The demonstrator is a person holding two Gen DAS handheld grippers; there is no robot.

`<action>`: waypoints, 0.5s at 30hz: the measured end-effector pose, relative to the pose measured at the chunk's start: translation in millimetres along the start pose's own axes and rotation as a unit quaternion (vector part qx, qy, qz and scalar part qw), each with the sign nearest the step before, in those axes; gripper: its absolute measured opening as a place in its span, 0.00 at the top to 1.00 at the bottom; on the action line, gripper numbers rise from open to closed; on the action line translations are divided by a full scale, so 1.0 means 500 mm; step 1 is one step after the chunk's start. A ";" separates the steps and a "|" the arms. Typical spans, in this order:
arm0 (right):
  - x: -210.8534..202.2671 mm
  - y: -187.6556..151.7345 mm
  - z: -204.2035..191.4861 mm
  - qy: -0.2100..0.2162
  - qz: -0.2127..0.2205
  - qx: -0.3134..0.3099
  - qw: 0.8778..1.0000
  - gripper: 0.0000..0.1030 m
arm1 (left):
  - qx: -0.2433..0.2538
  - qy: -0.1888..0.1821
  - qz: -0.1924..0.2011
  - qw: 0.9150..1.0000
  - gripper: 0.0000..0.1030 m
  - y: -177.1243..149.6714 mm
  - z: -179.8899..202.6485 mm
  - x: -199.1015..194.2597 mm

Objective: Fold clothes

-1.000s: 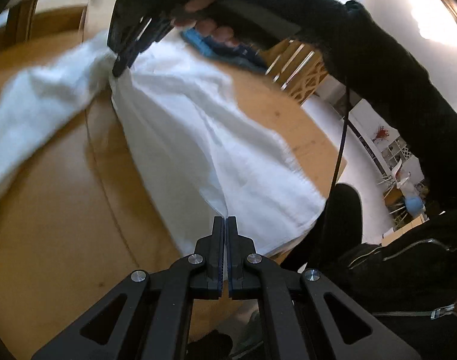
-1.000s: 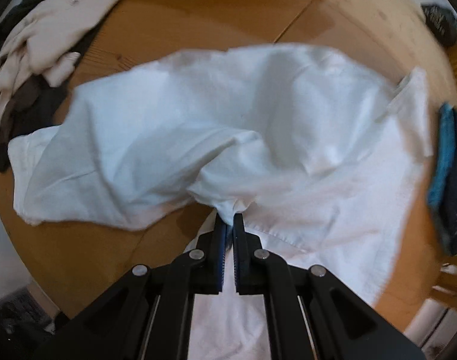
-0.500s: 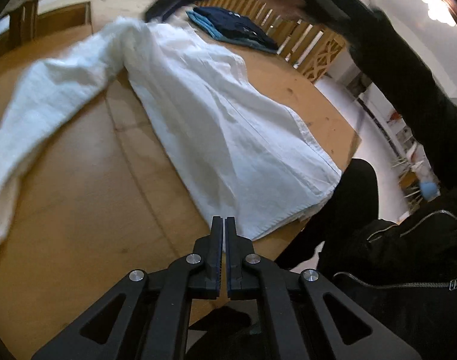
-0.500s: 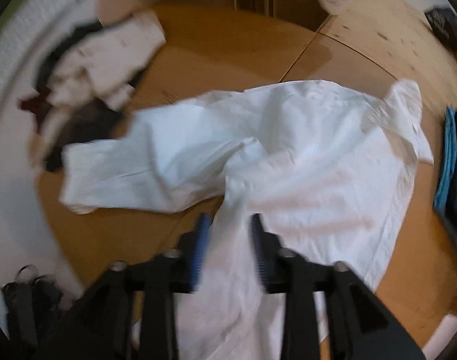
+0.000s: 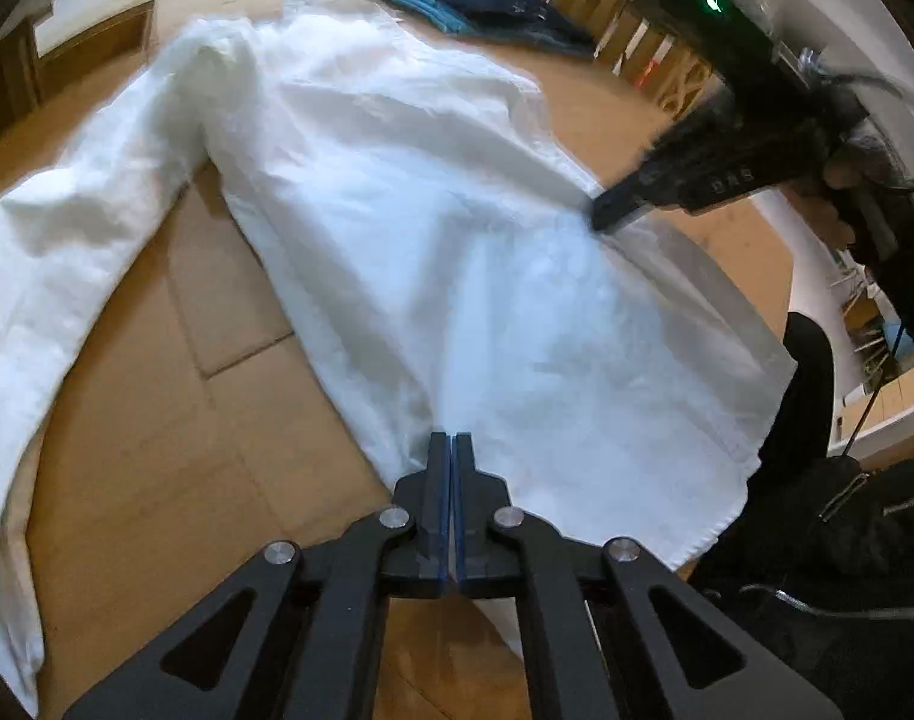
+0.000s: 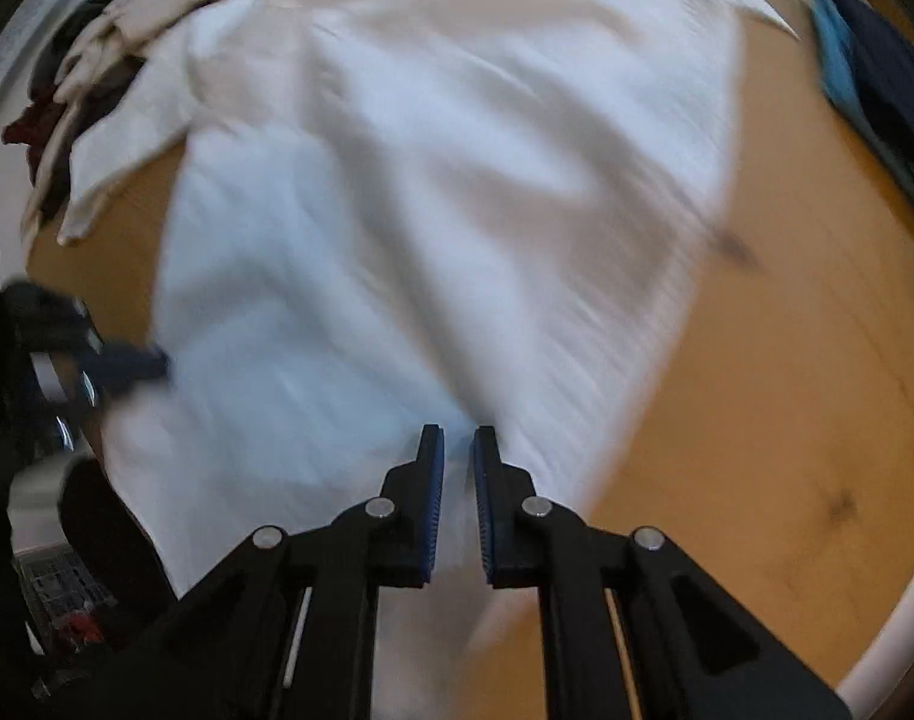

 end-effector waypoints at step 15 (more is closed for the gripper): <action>-0.033 0.326 0.192 0.038 0.115 0.103 0.987 0.60 | 0.140 -0.014 0.004 0.990 0.93 0.120 0.274 0.033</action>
Point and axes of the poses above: each gripper's, at about its wrist camera, not at the fingertips, and x roughly the way its jaws point, z to its right, y to its top, the point moved 4 cm from there along x, roughly the way its jaws point, and after that the axes turned 6 degrees about y, right-handed, at the moved point
